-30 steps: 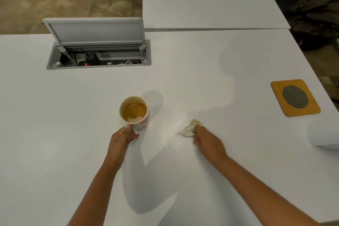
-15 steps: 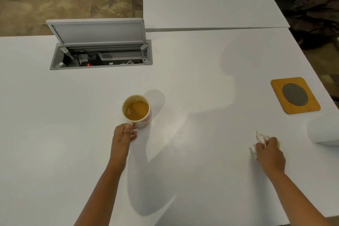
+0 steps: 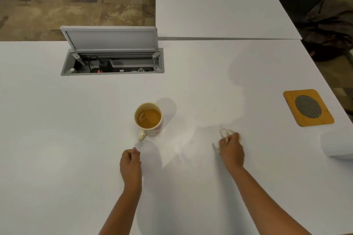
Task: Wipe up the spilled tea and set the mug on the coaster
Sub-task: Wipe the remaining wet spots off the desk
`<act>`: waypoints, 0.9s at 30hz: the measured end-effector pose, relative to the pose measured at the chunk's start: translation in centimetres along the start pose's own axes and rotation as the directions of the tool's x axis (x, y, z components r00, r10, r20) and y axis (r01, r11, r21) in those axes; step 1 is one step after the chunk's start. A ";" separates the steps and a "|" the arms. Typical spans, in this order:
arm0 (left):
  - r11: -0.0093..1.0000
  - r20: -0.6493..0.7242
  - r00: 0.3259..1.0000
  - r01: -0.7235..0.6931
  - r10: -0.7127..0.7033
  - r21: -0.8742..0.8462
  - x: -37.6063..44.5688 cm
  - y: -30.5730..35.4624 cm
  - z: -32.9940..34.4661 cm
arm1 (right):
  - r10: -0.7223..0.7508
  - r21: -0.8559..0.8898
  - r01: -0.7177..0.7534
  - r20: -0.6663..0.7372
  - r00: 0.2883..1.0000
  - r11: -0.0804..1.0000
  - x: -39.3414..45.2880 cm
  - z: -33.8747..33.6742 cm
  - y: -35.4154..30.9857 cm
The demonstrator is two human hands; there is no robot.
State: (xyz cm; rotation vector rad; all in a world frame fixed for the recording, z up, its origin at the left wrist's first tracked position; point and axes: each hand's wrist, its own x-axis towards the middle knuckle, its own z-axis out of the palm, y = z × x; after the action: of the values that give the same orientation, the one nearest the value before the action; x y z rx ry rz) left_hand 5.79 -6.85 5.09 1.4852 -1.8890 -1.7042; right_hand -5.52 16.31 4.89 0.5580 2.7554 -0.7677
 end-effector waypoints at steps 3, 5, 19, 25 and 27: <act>0.985 0.133 0.988 -0.097 0.078 0.145 -1.3 0.4 0.8 | -0.212 -0.049 0.224 0.176 0.961 0.973 -3.0 3.6 -4.6; 0.962 0.231 0.966 -0.169 0.118 0.215 -2.3 0.4 1.6 | -0.352 -0.045 0.386 0.324 0.878 0.921 -5.8 5.4 -6.7; 0.840 0.465 0.851 -0.425 0.243 0.338 -4.3 1.3 3.9 | -0.397 -0.303 0.495 0.330 0.856 0.814 3.4 -2.2 1.7; 0.816 0.495 0.827 -0.467 0.267 0.341 -5.8 2.3 6.7 | -0.202 -0.358 0.240 0.140 0.969 0.902 7.5 -9.1 9.6; 0.798 0.528 0.817 -0.470 0.231 0.377 -6.3 1.9 7.7 | -0.102 -0.358 0.129 0.095 0.990 0.925 6.4 -9.9 11.6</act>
State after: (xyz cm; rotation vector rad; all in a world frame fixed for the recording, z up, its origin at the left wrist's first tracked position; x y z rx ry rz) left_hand 2.39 2.44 7.05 0.7570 -2.8147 -1.5416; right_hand -7.60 32.68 5.92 0.2862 2.7799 -0.2749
